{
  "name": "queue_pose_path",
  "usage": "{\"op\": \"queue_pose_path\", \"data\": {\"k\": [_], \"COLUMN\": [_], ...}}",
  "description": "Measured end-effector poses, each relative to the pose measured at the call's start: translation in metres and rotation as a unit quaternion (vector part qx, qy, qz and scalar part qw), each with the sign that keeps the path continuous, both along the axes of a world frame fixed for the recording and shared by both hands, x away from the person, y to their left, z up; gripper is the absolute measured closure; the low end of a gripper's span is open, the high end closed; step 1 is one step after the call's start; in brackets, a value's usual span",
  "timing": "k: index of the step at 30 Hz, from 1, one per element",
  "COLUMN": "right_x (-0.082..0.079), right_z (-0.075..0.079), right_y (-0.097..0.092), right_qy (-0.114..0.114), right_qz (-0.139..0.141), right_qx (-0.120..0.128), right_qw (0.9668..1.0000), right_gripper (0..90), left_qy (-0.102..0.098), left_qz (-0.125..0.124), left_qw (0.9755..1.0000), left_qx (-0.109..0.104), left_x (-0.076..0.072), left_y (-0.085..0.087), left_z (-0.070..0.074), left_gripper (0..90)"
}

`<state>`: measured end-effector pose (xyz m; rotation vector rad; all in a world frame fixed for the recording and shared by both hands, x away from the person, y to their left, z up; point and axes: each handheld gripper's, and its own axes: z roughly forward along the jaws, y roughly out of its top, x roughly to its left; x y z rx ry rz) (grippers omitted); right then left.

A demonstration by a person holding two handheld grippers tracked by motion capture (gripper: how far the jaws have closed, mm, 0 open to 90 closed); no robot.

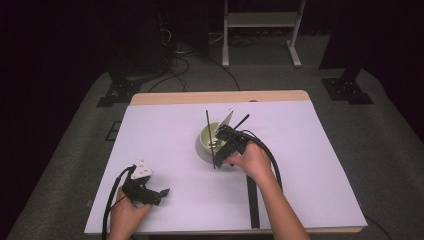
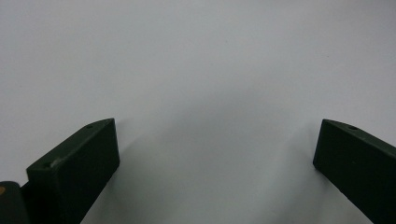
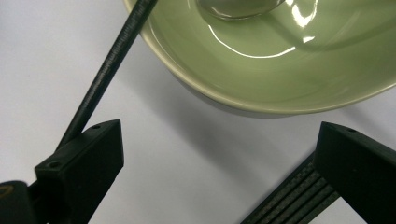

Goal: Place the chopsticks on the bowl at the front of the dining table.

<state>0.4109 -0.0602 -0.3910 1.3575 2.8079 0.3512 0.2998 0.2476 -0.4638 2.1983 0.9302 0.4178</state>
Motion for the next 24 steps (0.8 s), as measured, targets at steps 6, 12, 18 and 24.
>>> {"op": "queue_pose_path", "data": {"k": [6, 12, 18, 24], "right_x": [-0.001, -0.001, -0.001, -0.001], "right_z": [0.000, -0.001, -0.001, 0.002], "right_y": [0.007, 0.015, 0.013, 0.005], "right_qy": [-0.001, 0.001, 0.001, -0.001], "right_qz": [0.003, 0.011, 0.006, 0.000], "right_qx": [0.005, 0.007, 0.002, 0.002], "right_qw": [1.0000, 0.9999, 1.0000, 1.0000], "right_gripper": [1.1, 1.1, 1.1, 1.1], "left_qy": [0.000, 0.000, 0.000, 0.000], "left_qz": [0.000, 0.000, 0.000, 0.000], "left_qw": [1.0000, 1.0000, 1.0000, 1.0000], "left_qx": [0.000, 0.000, 0.000, 0.000], "left_x": [0.000, 0.000, 0.000, 0.000], "left_y": [0.000, 0.000, 0.000, 0.000], "left_z": [0.000, 0.000, 0.000, 0.000], "left_gripper": [0.0, 0.0, 0.0, 0.0]}}
